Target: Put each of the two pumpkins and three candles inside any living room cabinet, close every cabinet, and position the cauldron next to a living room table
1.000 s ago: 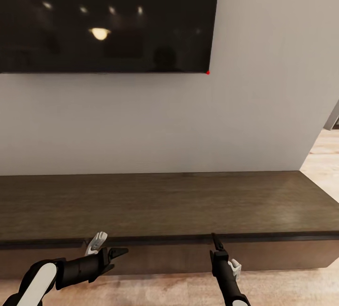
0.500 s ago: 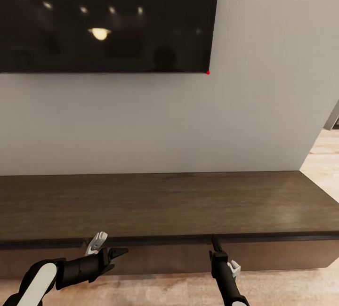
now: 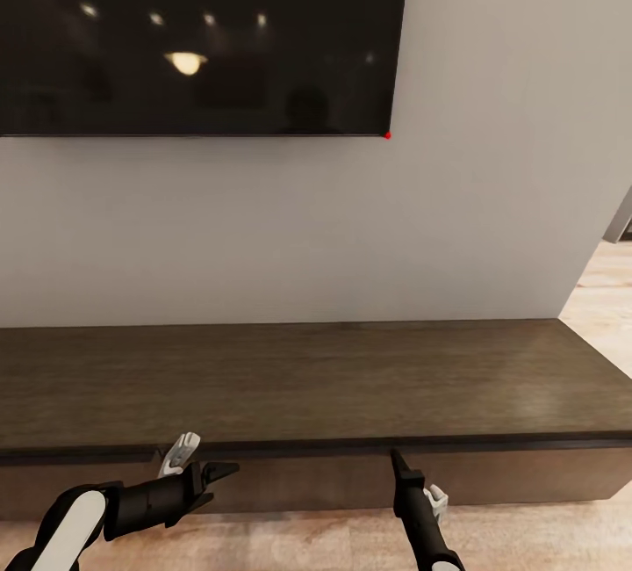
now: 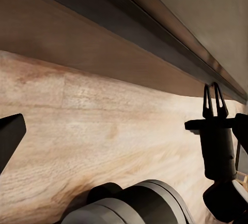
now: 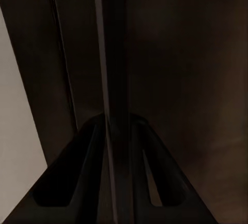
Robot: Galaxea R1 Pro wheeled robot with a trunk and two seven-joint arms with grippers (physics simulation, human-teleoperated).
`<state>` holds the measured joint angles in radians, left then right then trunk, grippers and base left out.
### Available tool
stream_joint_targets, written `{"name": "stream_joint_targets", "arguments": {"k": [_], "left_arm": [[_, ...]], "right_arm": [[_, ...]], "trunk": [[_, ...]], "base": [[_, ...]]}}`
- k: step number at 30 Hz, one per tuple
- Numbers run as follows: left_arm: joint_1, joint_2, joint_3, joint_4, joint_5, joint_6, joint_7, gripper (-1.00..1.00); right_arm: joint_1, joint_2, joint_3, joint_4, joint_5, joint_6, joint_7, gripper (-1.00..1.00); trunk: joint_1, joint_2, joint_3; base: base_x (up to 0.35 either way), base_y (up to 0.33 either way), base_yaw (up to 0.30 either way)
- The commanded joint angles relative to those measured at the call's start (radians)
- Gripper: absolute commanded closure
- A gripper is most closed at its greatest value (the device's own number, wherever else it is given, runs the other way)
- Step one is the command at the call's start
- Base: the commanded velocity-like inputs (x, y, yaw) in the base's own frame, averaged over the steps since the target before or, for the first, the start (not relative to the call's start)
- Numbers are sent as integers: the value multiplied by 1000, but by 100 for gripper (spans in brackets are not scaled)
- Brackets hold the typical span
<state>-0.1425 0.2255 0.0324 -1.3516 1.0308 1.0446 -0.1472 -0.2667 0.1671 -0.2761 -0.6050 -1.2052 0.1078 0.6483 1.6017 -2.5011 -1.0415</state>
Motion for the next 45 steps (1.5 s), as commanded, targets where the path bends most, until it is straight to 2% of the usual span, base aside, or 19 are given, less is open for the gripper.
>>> {"name": "stream_joint_targets", "arguments": {"k": [1, 12, 27, 45], "left_arm": [[0, 0, 0, 0, 0, 0, 0, -100], [0, -1, 0, 0, 0, 0, 0, -100], [0, -2, 0, 0, 0, 0, 0, -100], [0, -2, 0, 0, 0, 0, 0, -100]], "right_arm": [[0, 0, 0, 2, 3, 0, -6, 100], [0, 3, 0, 2, 3, 0, -6, 100], [0, 3, 0, 2, 3, -2, -6, 100], [0, 3, 0, 2, 3, -3, -6, 100]], "trunk": [[0, 0, 0], [0, 0, 0], [0, 0, 0], [0, 0, 0]], "base": [[0, 0, 0], [0, 0, 0], [-107, 0, 0], [-273, 0, 0]]}}
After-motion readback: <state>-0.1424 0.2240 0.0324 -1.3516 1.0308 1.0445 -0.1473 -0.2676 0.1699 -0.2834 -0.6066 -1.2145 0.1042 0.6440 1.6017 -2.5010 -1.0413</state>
